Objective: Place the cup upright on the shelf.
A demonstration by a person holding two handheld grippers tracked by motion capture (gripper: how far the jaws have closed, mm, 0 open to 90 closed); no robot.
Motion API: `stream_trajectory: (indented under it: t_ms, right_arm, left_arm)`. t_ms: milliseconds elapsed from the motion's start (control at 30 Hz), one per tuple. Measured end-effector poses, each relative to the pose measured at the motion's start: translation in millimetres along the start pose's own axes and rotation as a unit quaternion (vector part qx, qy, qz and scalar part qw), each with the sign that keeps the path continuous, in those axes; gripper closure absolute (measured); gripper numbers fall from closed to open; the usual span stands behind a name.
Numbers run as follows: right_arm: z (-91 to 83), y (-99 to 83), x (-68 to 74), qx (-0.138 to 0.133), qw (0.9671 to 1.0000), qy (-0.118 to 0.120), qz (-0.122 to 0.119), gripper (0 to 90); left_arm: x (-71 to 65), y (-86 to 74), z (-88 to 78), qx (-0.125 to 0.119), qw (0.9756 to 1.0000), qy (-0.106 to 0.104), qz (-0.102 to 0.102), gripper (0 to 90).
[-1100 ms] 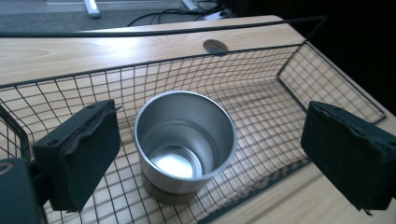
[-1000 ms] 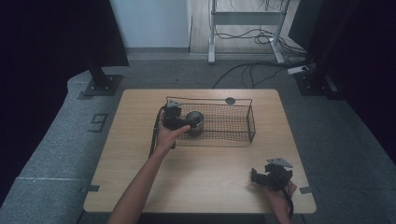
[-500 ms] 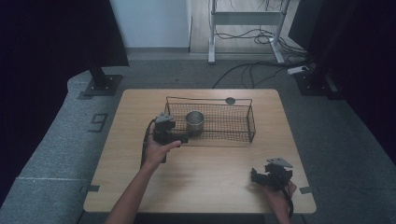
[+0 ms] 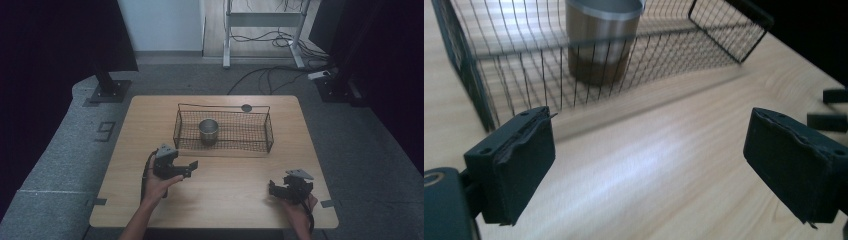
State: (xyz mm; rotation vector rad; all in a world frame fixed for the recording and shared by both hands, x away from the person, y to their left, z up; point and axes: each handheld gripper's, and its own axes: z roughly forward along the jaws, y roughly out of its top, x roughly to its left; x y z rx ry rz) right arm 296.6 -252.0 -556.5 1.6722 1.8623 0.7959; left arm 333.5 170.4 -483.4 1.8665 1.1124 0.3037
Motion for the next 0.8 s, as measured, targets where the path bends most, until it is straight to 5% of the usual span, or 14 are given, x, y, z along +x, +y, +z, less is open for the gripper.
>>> stream_trajectory:
  t_ms: [433, 800]
  right_arm:
    - [-0.1, 0.0, 0.0, 0.000, 1.0000, 0.000, 0.000, 0.3]
    - [0.3, 0.4, 0.2, 0.000, 1.0000, 0.000, 0.000, 0.2]
  left_arm:
    - [9.8, -44.2, -3.2, 0.029, 0.9991, 0.028, -0.015, 7.4]
    - [9.9, -47.7, -4.4, 0.029, 0.9990, 0.027, -0.021, 7.8]
